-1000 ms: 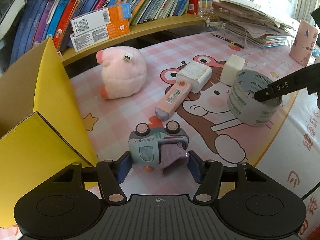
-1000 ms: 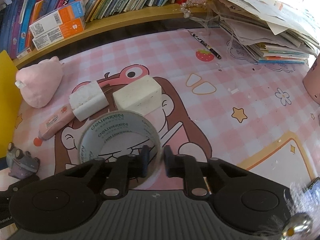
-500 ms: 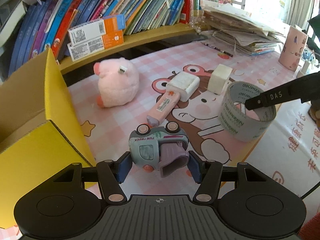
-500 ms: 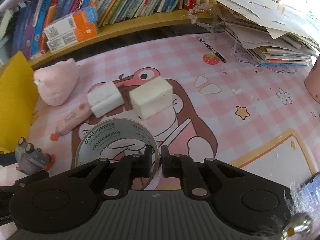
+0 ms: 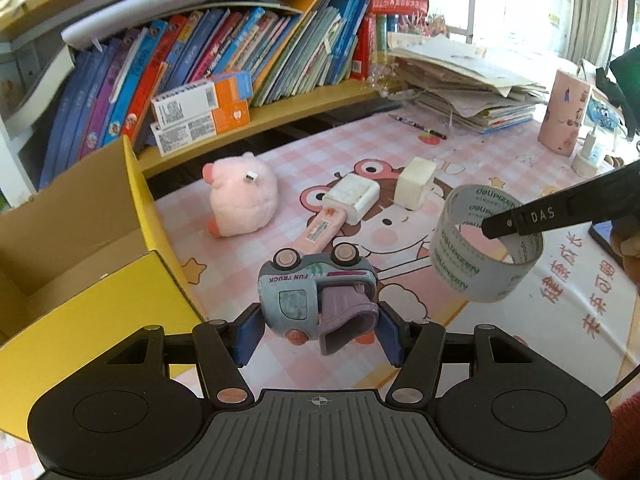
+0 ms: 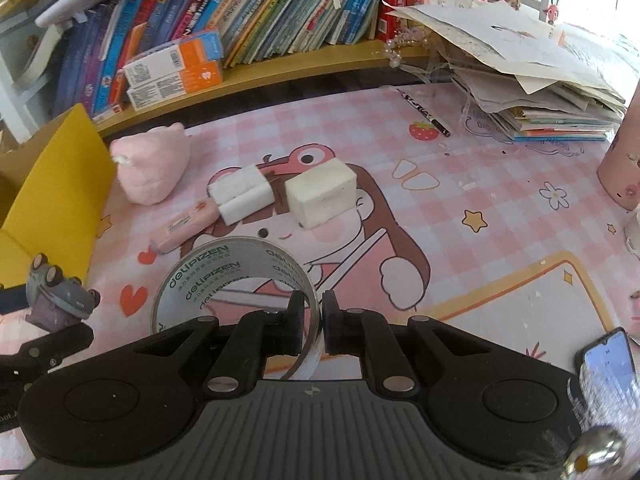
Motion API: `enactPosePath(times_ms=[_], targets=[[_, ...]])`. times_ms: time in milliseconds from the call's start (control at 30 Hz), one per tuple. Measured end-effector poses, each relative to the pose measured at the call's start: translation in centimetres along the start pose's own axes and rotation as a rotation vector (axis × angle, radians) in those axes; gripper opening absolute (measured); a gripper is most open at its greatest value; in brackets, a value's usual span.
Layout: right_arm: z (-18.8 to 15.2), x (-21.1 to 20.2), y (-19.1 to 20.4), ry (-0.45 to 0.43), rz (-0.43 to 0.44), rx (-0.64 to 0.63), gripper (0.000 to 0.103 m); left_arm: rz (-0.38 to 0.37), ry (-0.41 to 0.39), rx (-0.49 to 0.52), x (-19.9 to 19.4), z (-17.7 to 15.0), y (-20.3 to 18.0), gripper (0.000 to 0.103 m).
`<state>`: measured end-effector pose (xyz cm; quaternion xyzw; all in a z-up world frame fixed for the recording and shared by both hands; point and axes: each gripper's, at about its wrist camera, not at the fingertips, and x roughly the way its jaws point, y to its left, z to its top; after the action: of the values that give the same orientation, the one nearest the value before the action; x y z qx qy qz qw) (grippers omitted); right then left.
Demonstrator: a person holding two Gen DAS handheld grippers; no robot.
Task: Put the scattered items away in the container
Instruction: 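Lift the toy truck and tape roll and carry both toward the yellow box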
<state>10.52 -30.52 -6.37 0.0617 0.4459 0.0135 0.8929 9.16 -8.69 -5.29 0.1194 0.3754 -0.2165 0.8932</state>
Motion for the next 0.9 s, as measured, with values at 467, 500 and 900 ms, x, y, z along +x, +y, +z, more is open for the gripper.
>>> enactPosePath(times_ms=[467,500,900], targets=[[-1.9,-3.6,2.1,-0.038,0.046,-0.068,0.009,0.054,-0.063,-0.043,-5.1,-1.4,0.3,0.059],[-2.0,-3.7,2.2,-0.037,0.045,-0.074,0.009,0.057,-0.068,-0.047,-5.4,-1.5,0.3,0.059],[-2.9,-5.3,3.5,-0.056,0.07,-0.096,0.009,0.089,-0.09,-0.085,-8.4,-2.9,0.9,0.059]])
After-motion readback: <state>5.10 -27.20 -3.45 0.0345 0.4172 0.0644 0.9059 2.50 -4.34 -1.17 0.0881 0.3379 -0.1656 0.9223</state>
